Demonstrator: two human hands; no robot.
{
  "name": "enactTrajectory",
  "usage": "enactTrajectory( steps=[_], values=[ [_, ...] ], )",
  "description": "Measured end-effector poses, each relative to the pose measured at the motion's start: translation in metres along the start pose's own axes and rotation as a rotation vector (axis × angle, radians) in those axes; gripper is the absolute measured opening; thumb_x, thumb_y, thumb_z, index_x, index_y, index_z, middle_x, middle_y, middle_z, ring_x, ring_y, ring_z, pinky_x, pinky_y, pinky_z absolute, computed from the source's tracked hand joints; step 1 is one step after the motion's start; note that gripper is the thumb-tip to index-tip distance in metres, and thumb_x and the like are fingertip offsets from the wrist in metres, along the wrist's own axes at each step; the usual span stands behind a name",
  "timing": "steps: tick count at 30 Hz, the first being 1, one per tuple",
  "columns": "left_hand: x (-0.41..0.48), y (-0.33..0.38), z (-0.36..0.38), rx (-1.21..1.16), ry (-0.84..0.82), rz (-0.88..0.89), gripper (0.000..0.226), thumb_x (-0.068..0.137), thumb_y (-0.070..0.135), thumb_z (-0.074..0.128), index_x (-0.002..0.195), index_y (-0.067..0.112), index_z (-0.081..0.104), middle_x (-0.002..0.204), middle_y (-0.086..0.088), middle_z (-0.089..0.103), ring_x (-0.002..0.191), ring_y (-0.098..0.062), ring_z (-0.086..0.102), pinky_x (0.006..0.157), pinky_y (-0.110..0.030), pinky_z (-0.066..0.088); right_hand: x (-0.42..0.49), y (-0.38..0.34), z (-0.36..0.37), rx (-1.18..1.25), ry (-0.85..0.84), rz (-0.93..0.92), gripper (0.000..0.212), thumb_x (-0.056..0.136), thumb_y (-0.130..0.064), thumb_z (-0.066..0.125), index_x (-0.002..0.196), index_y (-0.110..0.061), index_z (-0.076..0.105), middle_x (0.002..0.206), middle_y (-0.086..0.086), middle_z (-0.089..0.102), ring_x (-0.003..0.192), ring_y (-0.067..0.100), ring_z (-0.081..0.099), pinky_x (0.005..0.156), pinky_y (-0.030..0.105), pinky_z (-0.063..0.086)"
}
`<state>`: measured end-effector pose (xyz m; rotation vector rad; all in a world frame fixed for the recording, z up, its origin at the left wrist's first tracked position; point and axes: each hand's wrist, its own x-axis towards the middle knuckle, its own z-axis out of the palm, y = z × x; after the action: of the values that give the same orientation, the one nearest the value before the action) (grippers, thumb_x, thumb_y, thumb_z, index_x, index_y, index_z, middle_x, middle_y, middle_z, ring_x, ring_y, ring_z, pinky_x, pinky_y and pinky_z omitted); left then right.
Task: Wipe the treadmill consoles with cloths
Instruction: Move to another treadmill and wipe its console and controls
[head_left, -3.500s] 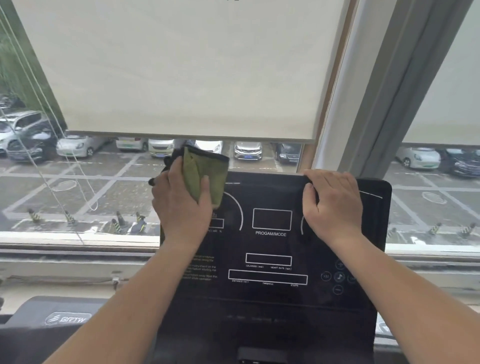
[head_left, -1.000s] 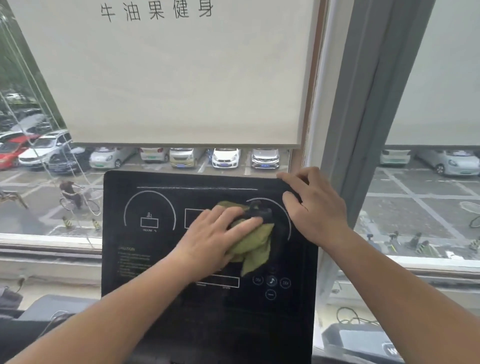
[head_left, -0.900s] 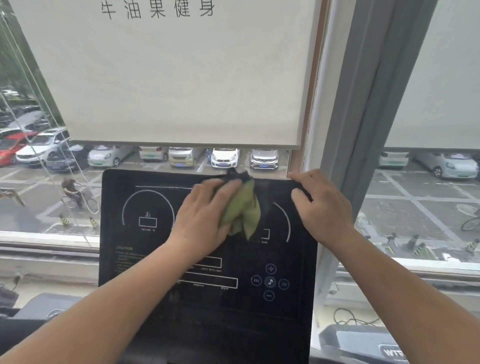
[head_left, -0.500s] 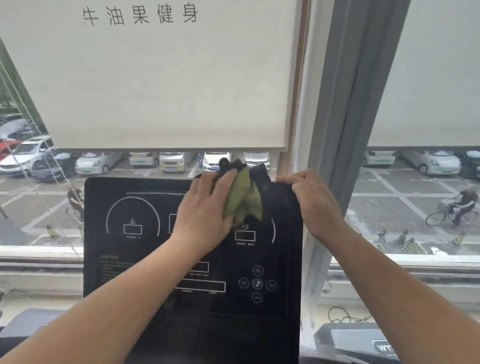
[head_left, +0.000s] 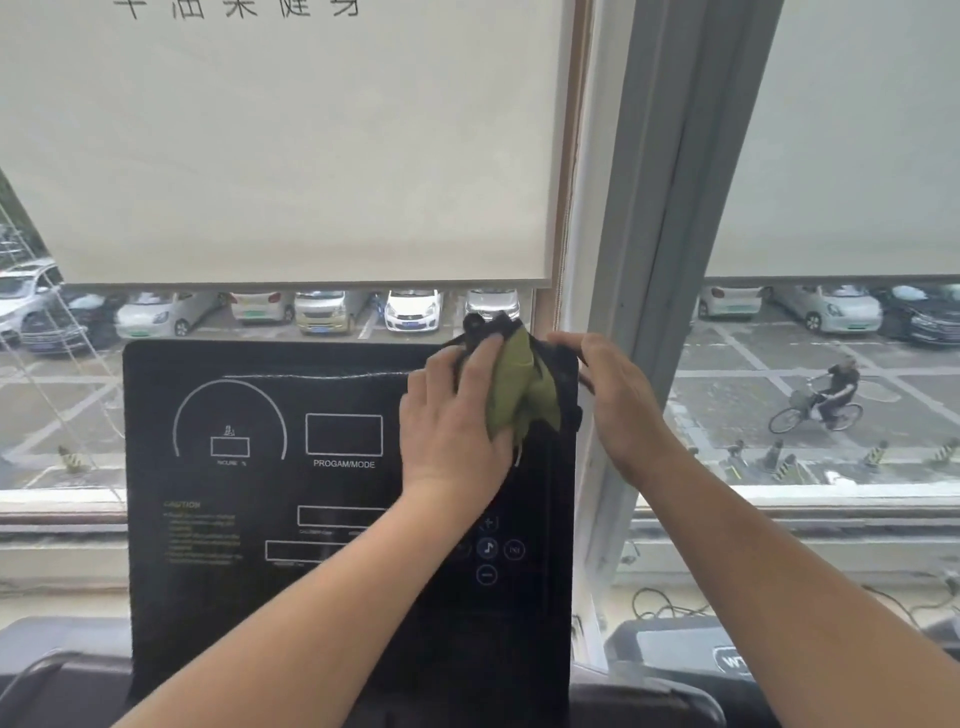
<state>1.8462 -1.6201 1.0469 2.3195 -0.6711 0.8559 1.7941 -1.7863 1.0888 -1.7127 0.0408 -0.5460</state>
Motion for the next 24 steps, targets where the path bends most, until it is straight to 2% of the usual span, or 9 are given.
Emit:
enactTrajectory(
  steps=[2,5,7,11,14,16,20,21,24],
  values=[
    [-0.025,0.012,0.012,-0.032,-0.046,0.045,0.083,0.075,0.03,0.073,0.15,0.034,0.039,0.142,-0.008,0.047,0.117,-0.036,0.05,0.097,-0.047,0.047,-0.001,0.0,0.002,0.0,0.012,0.009,0.045,0.101,-0.048,0.035,0.121,-0.031,0.072,0.125,-0.009,0.069,0.109,-0.008,0.062,0.085,0.009,0.046],
    [-0.053,-0.007,0.012,0.166,-0.335,0.691,0.074,0.08,0.033,0.064,0.151,0.035,0.042,0.141,-0.005,0.05,0.112,-0.033,0.054,0.086,-0.046,0.048,-0.002,0.003,0.004,-0.087,0.031,-0.024,0.044,0.104,-0.047,0.032,0.125,-0.034,0.068,0.126,-0.018,0.065,0.11,-0.018,0.055,0.089,0.003,0.038],
    [-0.042,-0.025,-0.004,0.268,-0.395,0.907,0.069,0.084,0.034,0.057,0.151,0.035,0.041,0.139,-0.003,0.053,0.11,-0.031,0.054,0.084,-0.044,0.047,0.0,0.005,0.003,-0.173,0.04,-0.056,0.035,0.11,-0.036,0.039,0.13,-0.029,0.066,0.128,-0.016,0.064,0.107,-0.023,0.052,0.087,-0.002,0.036],
    [-0.019,-0.04,-0.015,0.133,-0.097,0.357,0.081,0.074,0.03,0.066,0.15,0.031,0.039,0.137,-0.008,0.053,0.112,-0.038,0.055,0.09,-0.051,0.048,0.001,0.016,0.006,-0.235,0.052,-0.094,0.03,0.106,-0.025,0.052,0.134,-0.028,0.063,0.128,-0.012,0.063,0.117,0.002,0.062,0.103,0.026,0.05],
    [-0.047,-0.018,0.004,-0.058,0.031,-0.093,0.089,0.07,0.017,0.079,0.15,0.031,0.04,0.138,-0.006,0.047,0.113,-0.034,0.051,0.097,-0.048,0.044,-0.004,0.021,0.014,-0.272,0.069,-0.136,0.03,0.107,-0.025,0.049,0.135,-0.032,0.059,0.13,-0.015,0.06,0.122,0.003,0.058,0.105,0.023,0.046],
    [-0.083,-0.009,0.015,-0.089,-0.016,-0.056,0.088,0.068,0.016,0.078,0.148,0.032,0.044,0.139,-0.005,0.047,0.112,-0.035,0.053,0.093,-0.046,0.048,-0.006,0.02,0.016,-0.279,0.098,-0.154,0.031,0.108,-0.023,0.047,0.135,-0.03,0.059,0.129,-0.017,0.059,0.12,-0.004,0.055,0.102,0.013,0.041],
    [-0.115,-0.039,0.009,0.128,-0.41,0.72,0.078,0.074,0.032,0.067,0.149,0.036,0.045,0.137,-0.001,0.051,0.112,-0.03,0.055,0.083,-0.042,0.048,-0.009,0.02,0.015,-0.31,0.091,-0.154,0.034,0.108,-0.018,0.045,0.138,-0.026,0.06,0.127,-0.017,0.059,0.115,-0.013,0.053,0.095,-0.001,0.035],
    [-0.105,-0.046,0.004,0.172,-0.421,0.772,0.079,0.074,0.032,0.069,0.149,0.036,0.045,0.137,-0.001,0.052,0.112,-0.028,0.054,0.084,-0.042,0.048,-0.009,0.021,0.015,-0.316,0.094,-0.158,0.035,0.108,-0.017,0.045,0.139,-0.025,0.059,0.128,-0.015,0.06,0.115,-0.009,0.054,0.098,0.003,0.037],
    [-0.073,-0.046,-0.005,0.103,-0.205,0.348,0.09,0.066,0.025,0.079,0.15,0.033,0.045,0.138,-0.004,0.051,0.112,-0.032,0.053,0.09,-0.044,0.045,-0.012,0.022,0.018,-0.311,0.1,-0.149,0.038,0.107,-0.017,0.044,0.141,-0.026,0.058,0.13,-0.01,0.062,0.118,0.006,0.057,0.108,0.024,0.044]
  ],
)
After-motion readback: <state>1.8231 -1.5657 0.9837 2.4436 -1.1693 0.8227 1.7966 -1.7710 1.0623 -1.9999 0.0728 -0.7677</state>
